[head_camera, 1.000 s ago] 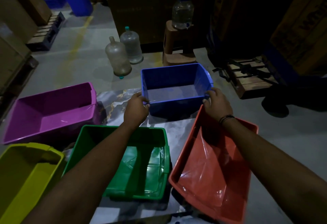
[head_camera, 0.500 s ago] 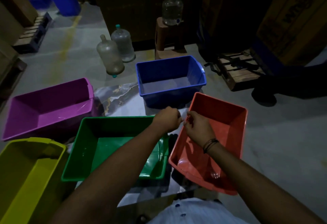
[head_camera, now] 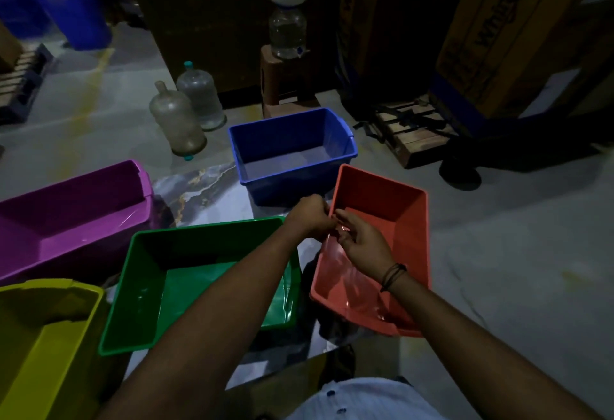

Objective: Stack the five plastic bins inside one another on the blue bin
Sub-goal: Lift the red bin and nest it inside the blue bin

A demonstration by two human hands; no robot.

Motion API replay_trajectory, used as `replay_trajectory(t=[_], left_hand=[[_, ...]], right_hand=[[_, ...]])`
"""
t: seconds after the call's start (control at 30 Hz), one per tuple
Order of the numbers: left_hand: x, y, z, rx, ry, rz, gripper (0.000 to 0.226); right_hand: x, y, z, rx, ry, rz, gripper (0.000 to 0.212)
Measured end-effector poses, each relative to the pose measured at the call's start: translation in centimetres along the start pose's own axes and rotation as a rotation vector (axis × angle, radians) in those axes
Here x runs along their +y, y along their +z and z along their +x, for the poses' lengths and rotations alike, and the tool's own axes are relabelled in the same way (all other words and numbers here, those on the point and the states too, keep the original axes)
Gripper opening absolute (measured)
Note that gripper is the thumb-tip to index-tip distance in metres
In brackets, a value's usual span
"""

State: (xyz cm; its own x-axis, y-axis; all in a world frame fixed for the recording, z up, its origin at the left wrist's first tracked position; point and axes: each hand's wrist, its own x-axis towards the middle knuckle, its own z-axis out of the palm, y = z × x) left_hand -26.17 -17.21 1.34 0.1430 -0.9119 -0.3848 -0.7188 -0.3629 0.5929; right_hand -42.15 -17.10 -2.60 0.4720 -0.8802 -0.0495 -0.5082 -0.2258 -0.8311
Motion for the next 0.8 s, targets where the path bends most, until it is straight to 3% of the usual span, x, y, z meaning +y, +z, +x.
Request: replay_trajectory(t=[0.2,0.33,0.43,0.5,0.6,0.67,0.73,0.8], left_hand=[[1.2,-4.0,-1.8,0.23,0.004,-0.206,0.012],[0.9,-7.0,-3.9,0.354,-0.023,-0.496,0.009],[0.3,-8.9,-5.1,0.516,0.011,-0.563,0.012],[-0.4,-9.7,-5.3,0.597,-0.023,-0.64,0.012],[-2.2,-10.0,-5.1,0.706,-0.071,-0.722,0.022],[-2.8,-9.8,-5.6,0.734,-0.103,-0.77,0.023],[-2.7,-9.2,-6.4,0.731,-0.107,-0.837,0.017],[-3.0,-8.5,-6.8,0.704,-0.088,-0.903,0.018]], right_hand=[[-5.2,-1.8,-0.6,0.18,-0.225,-0.258,0.045],[-8.9,-4.0,-2.3,0.562,-0.39,-0.577,0.035],[-10.9,-5.2,-3.3,0.76,-0.377,-0.709,0.034],[-11.0,-5.0,-3.1,0.82,-0.284,-0.746,0.048],[-10.1,-3.9,-2.4,0.869,-0.065,-0.595,0.085],[-9.5,-3.1,-1.5,0.821,0.01,-0.248,0.098],[-9.5,-2.4,-0.8,0.678,0.114,0.152,0.098],[-9.4,-1.7,-0.6,0.623,0.128,0.263,0.084]])
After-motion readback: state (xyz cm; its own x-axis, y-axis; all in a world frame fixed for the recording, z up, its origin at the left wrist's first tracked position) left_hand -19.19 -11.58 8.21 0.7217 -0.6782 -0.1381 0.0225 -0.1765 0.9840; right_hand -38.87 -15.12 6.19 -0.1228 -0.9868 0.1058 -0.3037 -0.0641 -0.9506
